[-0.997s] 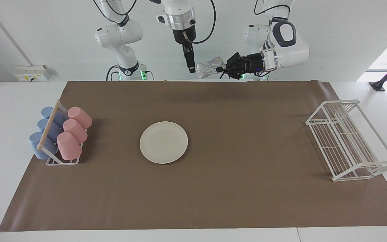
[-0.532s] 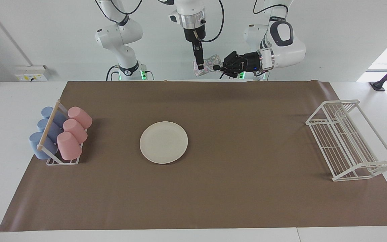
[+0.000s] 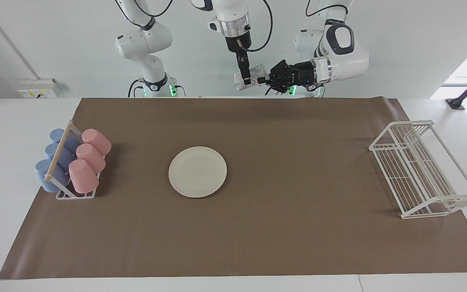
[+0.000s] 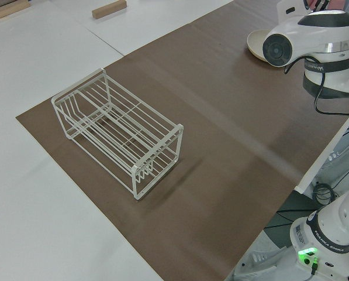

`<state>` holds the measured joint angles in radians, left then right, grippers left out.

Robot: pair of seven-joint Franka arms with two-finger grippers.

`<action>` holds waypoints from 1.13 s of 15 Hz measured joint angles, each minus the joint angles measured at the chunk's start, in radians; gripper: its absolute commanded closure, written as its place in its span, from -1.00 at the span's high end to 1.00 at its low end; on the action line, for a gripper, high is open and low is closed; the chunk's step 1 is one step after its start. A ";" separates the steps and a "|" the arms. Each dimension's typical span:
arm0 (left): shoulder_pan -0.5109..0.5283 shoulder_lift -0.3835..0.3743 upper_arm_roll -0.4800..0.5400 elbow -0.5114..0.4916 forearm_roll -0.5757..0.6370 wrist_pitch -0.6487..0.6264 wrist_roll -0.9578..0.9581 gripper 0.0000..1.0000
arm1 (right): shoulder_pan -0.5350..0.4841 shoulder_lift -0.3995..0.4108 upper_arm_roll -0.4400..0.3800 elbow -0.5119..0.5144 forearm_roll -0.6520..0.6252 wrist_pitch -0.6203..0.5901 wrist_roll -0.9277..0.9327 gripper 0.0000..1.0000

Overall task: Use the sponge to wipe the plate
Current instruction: 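Move the right gripper to the left gripper and grasp the clear sponge, then open the left gripper while the right gripper pulls the sponge toward the plate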

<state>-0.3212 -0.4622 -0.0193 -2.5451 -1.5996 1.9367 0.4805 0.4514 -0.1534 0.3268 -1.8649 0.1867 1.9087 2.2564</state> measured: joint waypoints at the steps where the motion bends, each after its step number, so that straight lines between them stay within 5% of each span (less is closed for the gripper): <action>1: 0.000 0.000 0.000 0.000 0.000 0.000 0.000 -1.00 | 0.000 -0.002 0.000 -0.005 0.000 0.002 0.000 0.28; 2: 0.000 0.000 0.000 -0.001 0.000 0.000 0.000 -1.00 | 0.000 -0.003 0.000 -0.008 0.000 0.004 -0.003 -0.26; 4: 0.000 0.000 0.001 -0.001 0.000 -0.001 0.000 -1.00 | 0.000 -0.006 0.000 -0.013 0.000 0.016 -0.029 -0.64; 5: 0.000 0.000 0.001 -0.002 0.000 -0.001 0.000 -1.00 | 0.000 -0.007 0.000 -0.015 0.000 0.022 -0.039 -1.00; 13: -0.003 -0.012 0.001 -0.015 0.000 -0.010 0.000 -1.00 | 0.000 -0.008 -0.001 -0.018 0.000 0.046 -0.087 -1.00; 14: -0.003 -0.013 0.000 -0.016 0.000 -0.010 0.000 -0.82 | 0.000 -0.008 -0.001 -0.018 0.000 0.046 -0.087 -1.00; 15: -0.003 -0.013 0.000 -0.016 0.000 -0.011 -0.001 0.35 | 0.000 -0.008 -0.001 -0.018 0.000 0.046 -0.087 -1.00; 16: -0.003 -0.013 0.001 -0.016 0.000 -0.010 -0.006 0.99 | 0.000 -0.008 -0.001 -0.018 0.000 0.045 -0.088 -1.00; 17: -0.003 -0.013 0.001 -0.016 0.000 -0.010 -0.019 1.00 | 0.000 -0.008 -0.001 -0.019 0.000 0.045 -0.088 -1.00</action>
<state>-0.3246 -0.4757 -0.0186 -2.5613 -1.5999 1.9262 0.4614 0.4514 -0.1614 0.3257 -1.8836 0.1867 1.9542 2.1680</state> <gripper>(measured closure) 0.912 0.921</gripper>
